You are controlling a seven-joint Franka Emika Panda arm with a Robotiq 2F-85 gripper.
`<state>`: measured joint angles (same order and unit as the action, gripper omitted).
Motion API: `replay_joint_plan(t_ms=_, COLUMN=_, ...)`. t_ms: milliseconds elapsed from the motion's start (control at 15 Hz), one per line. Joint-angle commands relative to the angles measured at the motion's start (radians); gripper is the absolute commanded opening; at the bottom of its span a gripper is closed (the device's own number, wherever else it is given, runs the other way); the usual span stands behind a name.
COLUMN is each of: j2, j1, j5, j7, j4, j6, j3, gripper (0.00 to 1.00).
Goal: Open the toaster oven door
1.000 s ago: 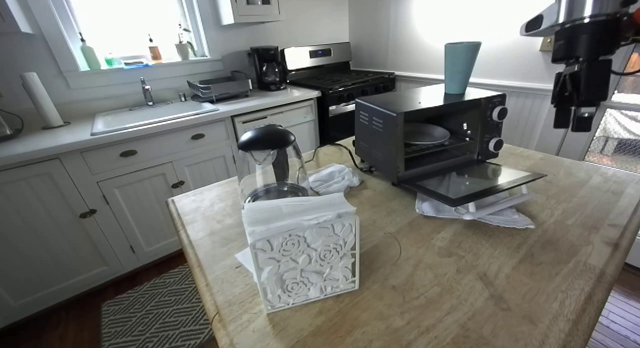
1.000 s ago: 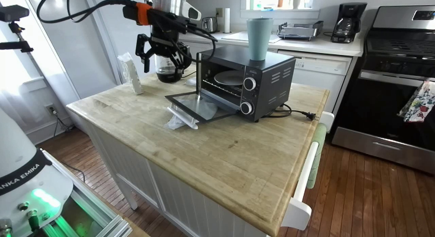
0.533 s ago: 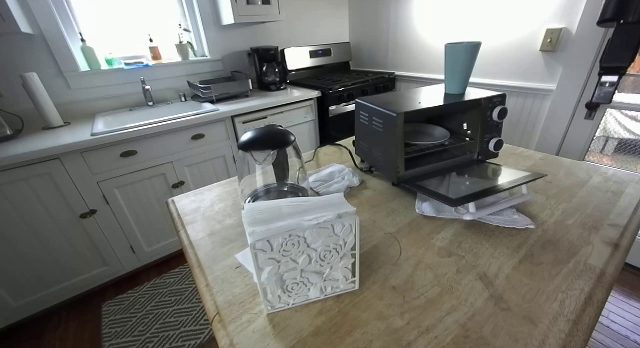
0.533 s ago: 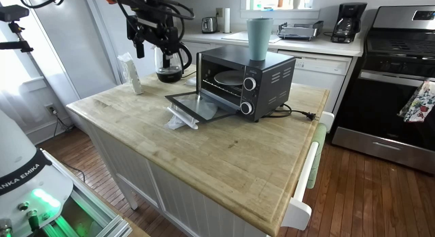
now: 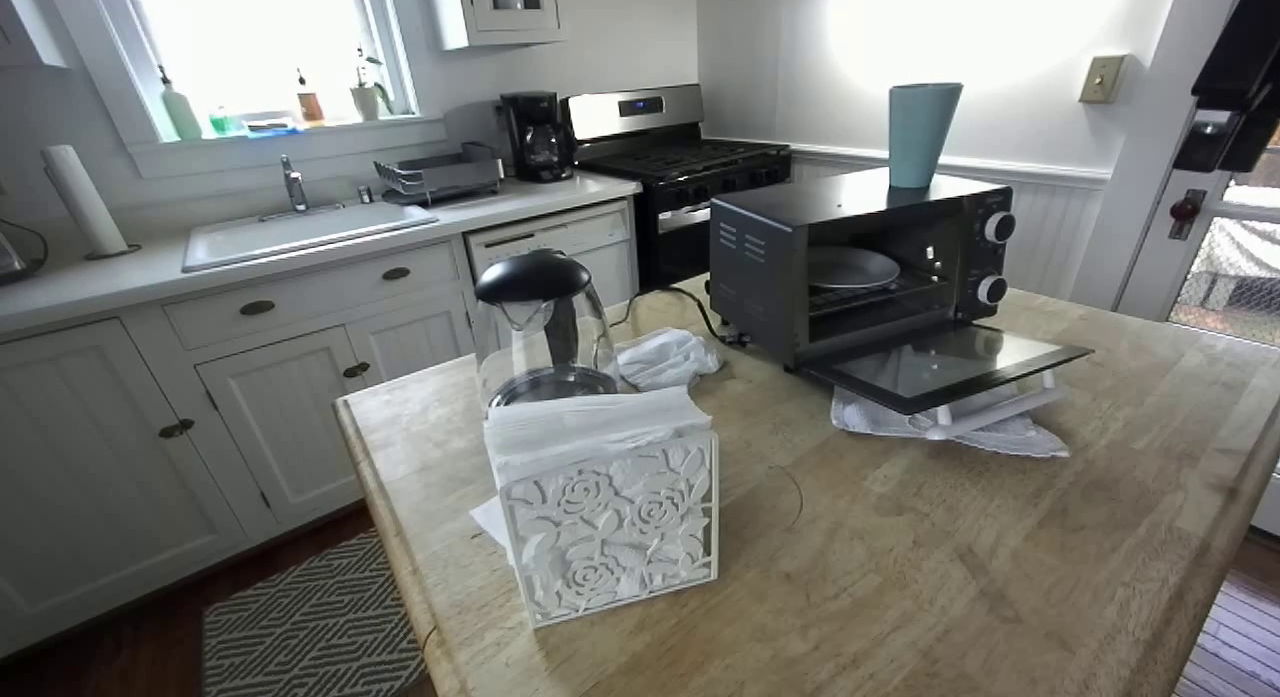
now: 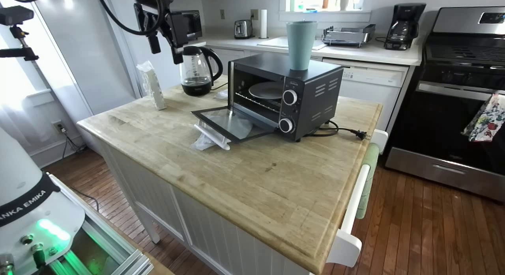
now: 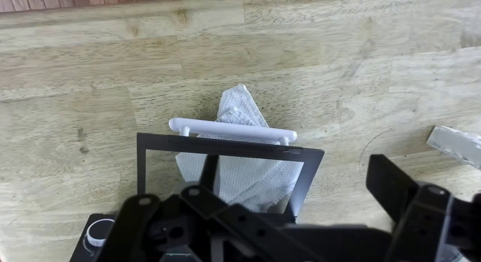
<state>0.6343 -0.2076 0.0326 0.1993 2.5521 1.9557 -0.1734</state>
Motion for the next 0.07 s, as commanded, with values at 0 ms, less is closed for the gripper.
replay_joint_plan(t_ms=0, j2=0.004, j1=0.017, j5=-0.01, j7=-0.011, j4=0.001, j6=-0.001, j3=-0.015, gripper=1.0)
